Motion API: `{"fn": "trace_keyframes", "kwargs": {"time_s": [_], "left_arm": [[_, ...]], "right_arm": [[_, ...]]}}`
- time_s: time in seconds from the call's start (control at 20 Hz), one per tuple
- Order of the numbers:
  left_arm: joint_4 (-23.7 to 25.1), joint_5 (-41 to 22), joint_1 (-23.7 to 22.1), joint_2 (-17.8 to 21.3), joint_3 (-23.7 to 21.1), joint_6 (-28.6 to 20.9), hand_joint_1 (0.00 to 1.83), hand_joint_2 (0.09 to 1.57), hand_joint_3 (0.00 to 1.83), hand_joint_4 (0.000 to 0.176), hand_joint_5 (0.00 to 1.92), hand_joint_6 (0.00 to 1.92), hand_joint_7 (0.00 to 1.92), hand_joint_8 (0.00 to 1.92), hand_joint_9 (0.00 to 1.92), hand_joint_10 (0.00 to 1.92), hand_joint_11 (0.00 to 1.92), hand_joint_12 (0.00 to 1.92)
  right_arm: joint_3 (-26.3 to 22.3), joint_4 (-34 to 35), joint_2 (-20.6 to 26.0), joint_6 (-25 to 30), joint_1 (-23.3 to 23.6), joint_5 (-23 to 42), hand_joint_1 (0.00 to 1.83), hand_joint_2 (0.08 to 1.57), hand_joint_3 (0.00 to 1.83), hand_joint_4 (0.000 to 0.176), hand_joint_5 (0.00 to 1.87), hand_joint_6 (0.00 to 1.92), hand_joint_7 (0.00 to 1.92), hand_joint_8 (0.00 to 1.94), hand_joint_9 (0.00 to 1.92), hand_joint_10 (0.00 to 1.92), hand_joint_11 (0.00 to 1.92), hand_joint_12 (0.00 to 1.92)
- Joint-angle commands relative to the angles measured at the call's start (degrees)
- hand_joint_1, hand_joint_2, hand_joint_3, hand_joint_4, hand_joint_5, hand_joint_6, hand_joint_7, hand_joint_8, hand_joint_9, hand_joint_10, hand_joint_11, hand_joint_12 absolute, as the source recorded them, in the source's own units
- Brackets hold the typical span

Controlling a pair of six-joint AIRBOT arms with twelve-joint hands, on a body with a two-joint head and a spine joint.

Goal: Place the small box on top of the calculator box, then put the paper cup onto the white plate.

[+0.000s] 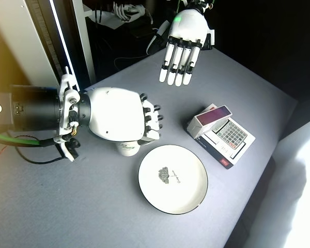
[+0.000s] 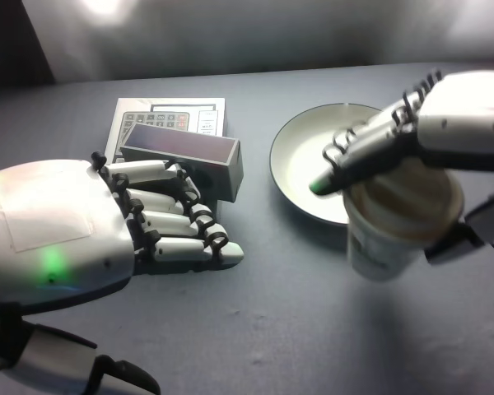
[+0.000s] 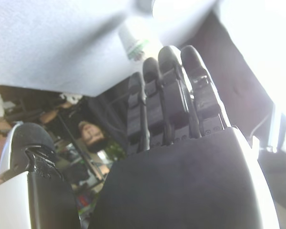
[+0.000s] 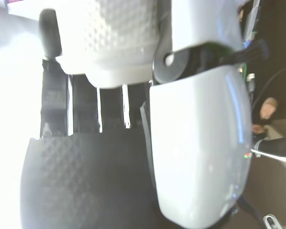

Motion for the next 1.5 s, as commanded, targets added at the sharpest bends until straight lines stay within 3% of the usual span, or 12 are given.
{"fn": "trace_keyframes", "kwargs": {"time_s": [0.0,0.15,0.3,0.35,0.5,0.7,0.85,1.05,1.2,1.45], "left_arm": [[-1.8,-5.1,-0.7,0.4,0.0,-0.3,0.3,1.04,0.0,0.0,0.34,0.0,0.41,0.0,0.4,0.0,0.0,0.8],[-1.8,-5.1,-0.7,0.3,0.0,-0.3,0.28,1.04,0.0,0.0,0.37,0.01,0.43,0.0,0.42,0.01,0.0,0.85],[-1.8,-4.8,-1.0,0.3,0.0,-0.3,0.31,1.04,0.0,0.0,0.35,0.0,0.41,0.0,0.42,0.0,0.0,0.83],[-1.8,-4.7,-1.1,0.2,-0.1,-0.3,0.31,1.04,0.0,0.0,0.34,0.0,0.4,0.0,0.4,0.0,0.0,0.79],[-1.7,-4.6,-1.2,0.2,-0.1,-0.3,0.3,1.04,0.0,0.0,0.32,0.0,0.38,0.0,0.37,0.0,0.0,0.76],[-1.6,-4.5,-1.2,0.2,0.1,-0.3,0.26,1.05,0.0,0.0,0.35,0.0,0.41,0.0,0.4,0.0,0.0,0.82],[-1.6,-4.5,-1.4,0.1,0.4,-0.3,0.31,1.05,0.0,0.0,0.35,0.0,0.41,0.0,0.4,0.0,0.0,0.82],[-1.5,-4.5,-1.4,0.0,0.5,-0.3,0.29,1.07,0.0,0.0,0.31,0.0,0.38,0.0,0.37,0.0,0.0,0.76],[-1.3,-4.5,-1.4,0.0,0.6,-0.3,0.3,1.07,0.0,0.0,0.33,0.0,0.4,0.0,0.39,0.0,0.0,0.81],[-1.1,-4.5,-1.4,0.0,0.8,-0.3,0.27,1.08,0.0,0.0,0.33,0.0,0.4,0.0,0.39,0.0,0.0,0.78]], "right_arm": [[0.4,4.3,0.3,-0.2,1.8,4.4,1.35,1.17,0.0,0.0,0.91,1.14,0.88,1.02,0.72,1.41,0.54,1.52],[2.3,6.0,-1.4,-0.1,4.5,3.2,1.36,1.16,0.0,0.0,0.92,1.12,0.91,1.01,0.73,1.4,0.55,1.54],[7.8,6.8,-5.5,-0.1,7.0,0.9,1.36,1.16,0.0,0.0,0.92,1.15,0.91,1.01,0.71,1.38,0.54,1.5],[10.3,6.5,-7.2,0.4,8.0,0.7,1.34,1.2,0.0,0.0,0.86,1.25,0.82,1.11,0.65,1.47,0.47,1.52],[18.7,-0.7,-12.9,7.9,10.7,0.4,1.35,1.19,0.0,0.0,0.88,1.2,0.82,1.09,0.71,1.46,0.49,1.58],[26.5,-10.5,-18.3,17.2,12.5,-1.4,1.34,1.21,0.0,0.0,0.85,1.26,0.79,1.15,0.64,1.5,0.47,1.56],[28.1,-11.5,-19.5,18.3,11.7,-1.8,1.35,1.19,0.0,0.0,0.87,1.2,0.8,1.1,0.73,1.46,0.53,1.61],[29.3,-12.4,-20.9,18.3,9.6,-1.2,1.34,1.2,0.0,0.0,0.86,1.26,0.8,1.13,0.65,1.49,0.45,1.58],[31.7,-12.4,-22.6,17.7,8.8,-0.6,1.33,1.23,0.0,0.0,0.82,1.32,0.75,1.2,0.6,1.54,0.42,1.58],[33.1,-11.7,-23.3,17.6,7.9,-0.1,1.34,1.22,0.0,0.0,0.83,1.29,0.76,1.18,0.63,1.52,0.47,1.57]]}}
